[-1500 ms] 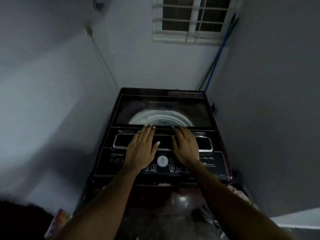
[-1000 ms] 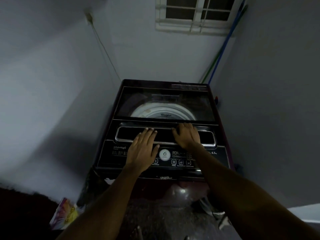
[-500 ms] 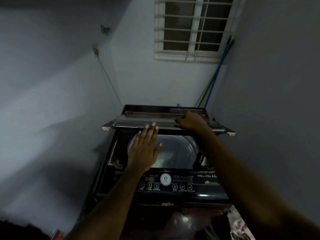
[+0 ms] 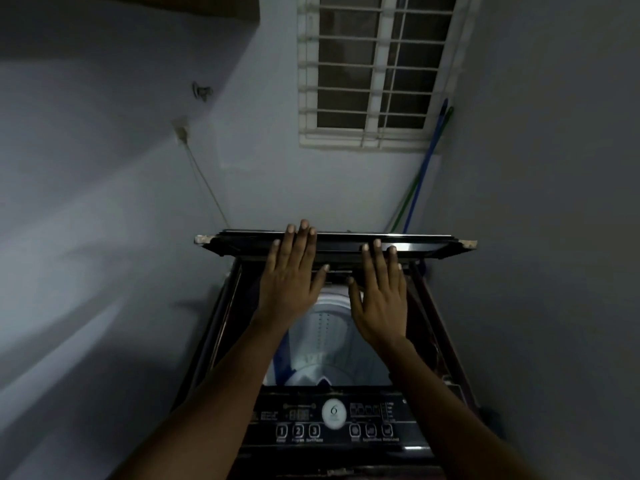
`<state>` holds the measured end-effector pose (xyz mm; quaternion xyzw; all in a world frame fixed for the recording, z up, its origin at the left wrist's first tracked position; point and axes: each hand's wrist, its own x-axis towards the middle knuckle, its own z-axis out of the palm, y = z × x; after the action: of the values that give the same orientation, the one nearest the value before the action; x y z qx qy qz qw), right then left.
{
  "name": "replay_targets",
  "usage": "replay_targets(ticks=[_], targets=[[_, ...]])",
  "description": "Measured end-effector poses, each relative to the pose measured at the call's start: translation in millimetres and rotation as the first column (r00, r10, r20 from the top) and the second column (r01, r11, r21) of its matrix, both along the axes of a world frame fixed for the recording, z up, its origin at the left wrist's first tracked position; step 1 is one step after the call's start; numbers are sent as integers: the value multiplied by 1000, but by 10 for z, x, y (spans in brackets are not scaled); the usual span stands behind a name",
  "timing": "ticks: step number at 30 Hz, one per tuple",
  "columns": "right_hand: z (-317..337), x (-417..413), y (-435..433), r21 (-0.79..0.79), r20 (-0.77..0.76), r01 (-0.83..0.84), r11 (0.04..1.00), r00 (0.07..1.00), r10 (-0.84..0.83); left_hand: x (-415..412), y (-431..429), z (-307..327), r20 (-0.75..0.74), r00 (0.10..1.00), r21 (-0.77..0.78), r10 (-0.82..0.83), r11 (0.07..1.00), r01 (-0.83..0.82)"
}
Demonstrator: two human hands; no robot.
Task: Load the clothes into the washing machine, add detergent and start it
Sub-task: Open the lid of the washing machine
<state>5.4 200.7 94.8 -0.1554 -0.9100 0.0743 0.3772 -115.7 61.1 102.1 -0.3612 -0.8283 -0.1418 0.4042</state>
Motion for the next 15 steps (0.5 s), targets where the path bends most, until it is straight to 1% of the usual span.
replay_targets(ticks=[3,5,7,9,15], targets=[[67,-325,170,49,-44,-7,999,999,9,-202,94,190,14,1000,-24,0,1000,0],[164,-526,290,81,-45,8,997,999,-5,-359,142,279,-5,1000,-44,1,999,-2],[288,-716,377,80,-37,43,996,998,-41,-520,193,363,-21,1000,-60,-6,998,5],[398,-892,438,63,-10,85,994,996,-85,-684,283,446,-24,1000,-70,8,998,-9],[681,-1385,722,101,95,149,984,983,-159,-1169,673,662,30,994,-67,107,992,-104]])
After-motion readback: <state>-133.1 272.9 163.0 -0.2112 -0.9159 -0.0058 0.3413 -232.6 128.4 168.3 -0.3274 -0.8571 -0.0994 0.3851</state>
